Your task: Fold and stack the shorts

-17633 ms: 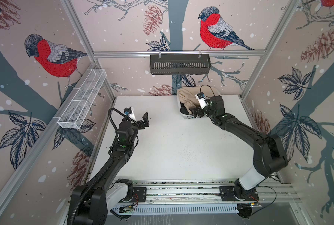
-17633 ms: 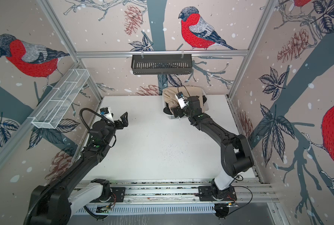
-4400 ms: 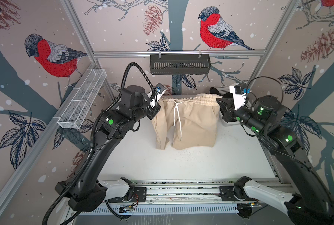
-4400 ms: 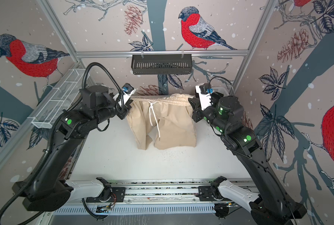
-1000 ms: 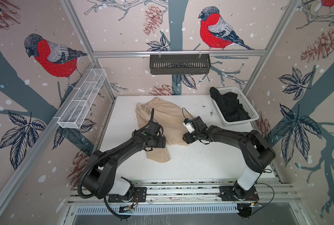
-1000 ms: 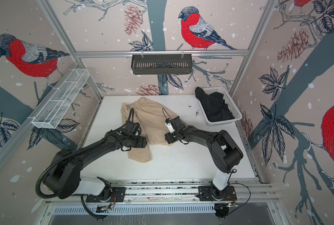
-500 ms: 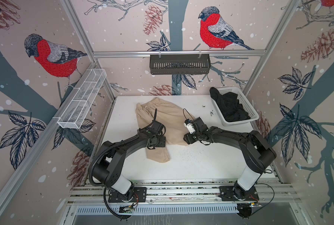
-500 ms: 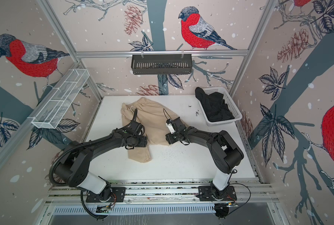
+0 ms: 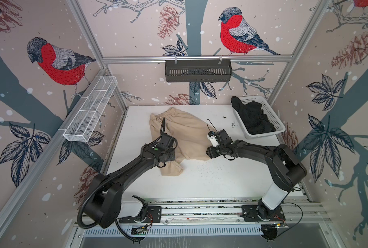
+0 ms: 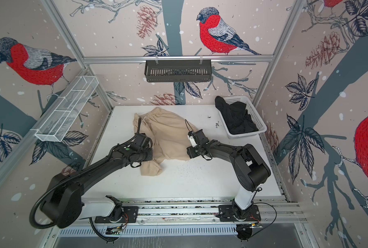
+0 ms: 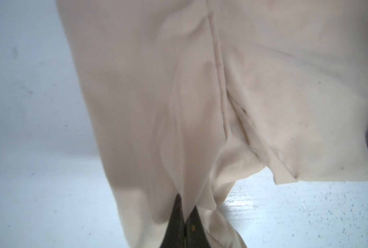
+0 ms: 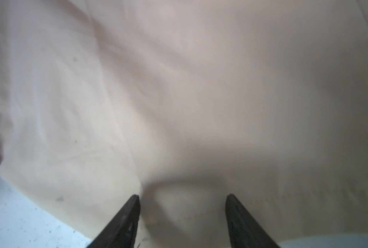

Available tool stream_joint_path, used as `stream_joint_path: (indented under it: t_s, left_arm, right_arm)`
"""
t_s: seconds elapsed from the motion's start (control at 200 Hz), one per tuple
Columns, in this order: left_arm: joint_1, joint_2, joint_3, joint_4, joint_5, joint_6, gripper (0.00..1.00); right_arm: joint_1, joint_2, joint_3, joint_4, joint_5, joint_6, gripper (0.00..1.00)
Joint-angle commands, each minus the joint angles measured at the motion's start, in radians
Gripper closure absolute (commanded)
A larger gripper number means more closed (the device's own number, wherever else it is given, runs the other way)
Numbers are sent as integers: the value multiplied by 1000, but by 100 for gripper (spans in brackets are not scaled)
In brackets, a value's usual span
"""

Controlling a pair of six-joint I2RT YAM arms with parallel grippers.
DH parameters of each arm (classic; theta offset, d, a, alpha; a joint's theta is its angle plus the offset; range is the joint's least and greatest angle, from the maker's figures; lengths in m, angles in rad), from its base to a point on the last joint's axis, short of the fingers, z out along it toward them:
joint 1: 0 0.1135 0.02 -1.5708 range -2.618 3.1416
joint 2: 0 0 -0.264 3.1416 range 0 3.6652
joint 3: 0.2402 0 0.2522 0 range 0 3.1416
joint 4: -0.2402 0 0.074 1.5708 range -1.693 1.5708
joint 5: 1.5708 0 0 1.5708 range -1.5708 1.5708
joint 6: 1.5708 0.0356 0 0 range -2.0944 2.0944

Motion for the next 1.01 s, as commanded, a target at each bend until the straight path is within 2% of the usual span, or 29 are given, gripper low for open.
stream_joint_path:
  t_s: [0.0, 0.05, 0.115, 0.24, 0.28, 0.305, 0.34, 0.365, 0.41, 0.515, 0.615, 0.7, 0.78, 0.82, 0.895, 1.0]
  left_arm:
    - [67, -160, -77, -73, -27, -100, 100]
    - [114, -245, -115, -84, -29, -127, 100]
    - [132, -383, -168, -63, -75, -164, 89]
    - [189, -570, -202, -102, -155, -273, 78]
    - [190, -613, -207, -114, -191, -297, 71]
    - [191, -636, -208, -126, -209, -313, 64]
    - [191, -657, -209, -138, -228, -331, 41]
    - [191, -665, -210, -143, -236, -338, 28]
    - [191, -667, -210, -146, -243, -343, 19]
    - [191, -638, -183, -157, -244, -327, 15]
    - [191, -606, -135, -116, -216, -230, 13]
    - [191, -574, -124, 44, -41, -73, 9]
    - [189, -492, -108, 154, 141, -16, 7]
    - [189, -447, -93, 173, 191, -6, 6]
    - [188, -386, -61, 146, 153, -25, 5]
    - [191, -380, -28, 125, 33, 8, 4]
  right_arm:
    - [-19, 9, -6, 6, 12, 24, 35]
    - [-34, 8, -8, 5, 9, 33, 35]
    - [-55, 8, -10, 0, 3, 38, 35]
    - [-75, 2, -5, -24, 15, 30, 36]
    - [-78, -5, -5, -27, 15, 29, 36]
    - [-79, -8, -7, -27, 15, 28, 36]
    - [-80, -14, -7, -29, 14, 25, 36]
    - [-80, -20, -7, -30, 11, 23, 36]
    - [-74, -29, -6, -31, 1, 11, 36]
    - [-17, -73, 6, -38, -15, -41, 34]
    - [64, -106, 22, -38, -36, -81, 33]
    - [116, -109, 36, -39, -67, -93, 33]
    - [150, -106, 35, -25, -112, -109, 32]
    - [172, -108, 29, -12, -150, -129, 32]
    - [241, -114, 20, 21, -172, -150, 31]
    - [348, -114, 5, 115, -211, -173, 27]
